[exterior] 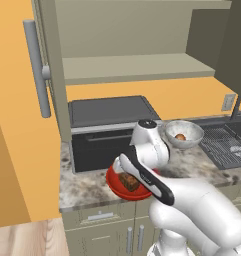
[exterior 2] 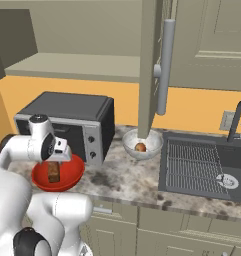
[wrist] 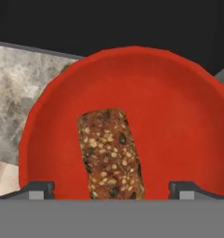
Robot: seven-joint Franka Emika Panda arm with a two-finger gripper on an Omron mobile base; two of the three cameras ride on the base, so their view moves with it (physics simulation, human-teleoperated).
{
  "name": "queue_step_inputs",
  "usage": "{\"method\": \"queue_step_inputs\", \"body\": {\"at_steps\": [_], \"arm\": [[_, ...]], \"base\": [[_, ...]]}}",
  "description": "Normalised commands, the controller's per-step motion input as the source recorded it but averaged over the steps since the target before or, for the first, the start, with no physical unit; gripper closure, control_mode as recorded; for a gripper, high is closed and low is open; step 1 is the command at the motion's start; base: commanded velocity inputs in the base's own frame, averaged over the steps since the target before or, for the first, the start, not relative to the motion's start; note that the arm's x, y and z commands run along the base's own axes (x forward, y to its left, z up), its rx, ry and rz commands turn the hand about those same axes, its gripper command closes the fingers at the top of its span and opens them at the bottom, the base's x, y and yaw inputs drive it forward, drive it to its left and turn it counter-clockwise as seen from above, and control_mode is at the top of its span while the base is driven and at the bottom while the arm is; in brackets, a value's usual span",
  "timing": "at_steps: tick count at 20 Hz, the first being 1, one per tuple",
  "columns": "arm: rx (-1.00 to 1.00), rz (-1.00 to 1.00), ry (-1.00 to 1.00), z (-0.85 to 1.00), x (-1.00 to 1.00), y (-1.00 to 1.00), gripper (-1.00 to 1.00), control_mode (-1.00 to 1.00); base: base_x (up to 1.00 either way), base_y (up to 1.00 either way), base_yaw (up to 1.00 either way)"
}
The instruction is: Pick both bowls and place them on the counter. Then place the bread in one bowl and place the apple in the other bowl.
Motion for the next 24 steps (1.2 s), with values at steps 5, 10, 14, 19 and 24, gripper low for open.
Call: {"method": "queue_step_inputs", "body": {"at_steps": [5,10,14,19,24], "arm": [[0.00,-0.04,0.00,0.36,-0.31,-0.21,-1.00,-1.00],[0.02,-0.01,-0.11,0.02,-0.13,-0.65,-1.00,-1.00],[0.03,-0.03,-0.14,0.16,-0.44,-0.50,-1.00,-1.00],[0.00,-0.07,-0.13,0.36,-0.53,-0.32,-1.00,-1.00],[0.00,-0.05,-0.13,0.52,-0.45,-0.18,-1.00,-1.00]], "base": [[0.00,0.00,0.00],[0.00,0.00,0.00],[0.00,0.00,0.00],[0.00,0.00,0.00],[0.00,0.00,0.00]]}}
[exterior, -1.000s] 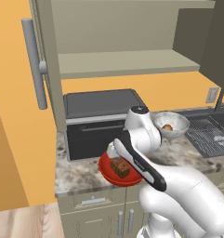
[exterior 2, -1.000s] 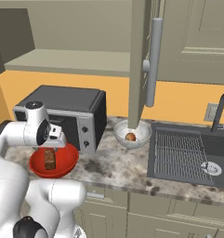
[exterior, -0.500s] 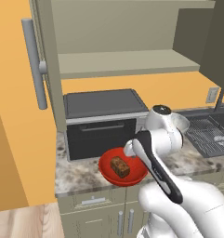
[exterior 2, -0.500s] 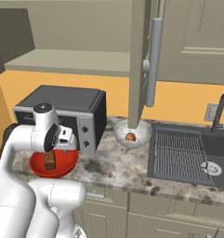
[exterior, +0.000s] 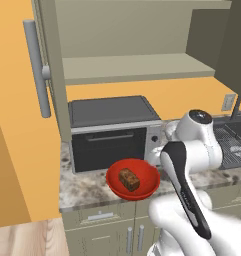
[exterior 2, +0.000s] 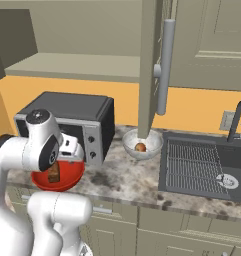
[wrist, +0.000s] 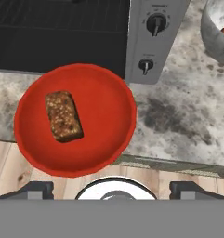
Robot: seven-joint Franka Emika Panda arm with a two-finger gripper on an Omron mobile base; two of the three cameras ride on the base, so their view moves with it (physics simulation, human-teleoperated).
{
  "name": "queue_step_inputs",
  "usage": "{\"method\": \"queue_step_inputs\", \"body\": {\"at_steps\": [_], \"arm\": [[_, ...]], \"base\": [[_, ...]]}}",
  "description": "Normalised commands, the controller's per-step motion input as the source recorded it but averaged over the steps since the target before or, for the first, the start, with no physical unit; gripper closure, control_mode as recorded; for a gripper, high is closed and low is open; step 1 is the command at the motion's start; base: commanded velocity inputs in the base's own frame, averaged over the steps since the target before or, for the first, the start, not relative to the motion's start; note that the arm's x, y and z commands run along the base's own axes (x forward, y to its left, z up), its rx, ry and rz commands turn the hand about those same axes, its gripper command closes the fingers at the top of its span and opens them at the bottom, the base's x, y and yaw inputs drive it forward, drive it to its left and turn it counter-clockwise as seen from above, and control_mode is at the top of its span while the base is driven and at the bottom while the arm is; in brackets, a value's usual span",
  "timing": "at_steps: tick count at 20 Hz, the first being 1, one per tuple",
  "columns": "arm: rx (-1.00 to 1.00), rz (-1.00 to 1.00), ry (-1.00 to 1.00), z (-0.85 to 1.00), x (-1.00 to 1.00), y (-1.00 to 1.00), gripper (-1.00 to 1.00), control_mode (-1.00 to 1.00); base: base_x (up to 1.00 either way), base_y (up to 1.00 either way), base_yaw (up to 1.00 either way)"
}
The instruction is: Pick both bowls and place them on the counter. Then place the bread in one bowl and place the apple in the other bowl.
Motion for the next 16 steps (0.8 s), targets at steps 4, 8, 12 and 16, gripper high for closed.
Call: {"method": "queue_step_inputs", "body": {"at_steps": [4,8,12,16], "arm": [[0.00,-0.04,-0.12,0.32,-0.34,-0.11,-1.00,-1.00],[0.00,-0.04,-0.14,0.03,-0.37,-0.12,-1.00,-1.00],[0.02,-0.08,-0.18,0.00,-0.62,-0.31,-1.00,-1.00],[0.01,-0.07,-0.18,0.00,-0.61,-0.24,-1.00,-1.00]], "base": [[0.00,0.00,0.00],[0.00,0.00,0.00],[0.00,0.00,0.00],[0.00,0.00,0.00]]}}
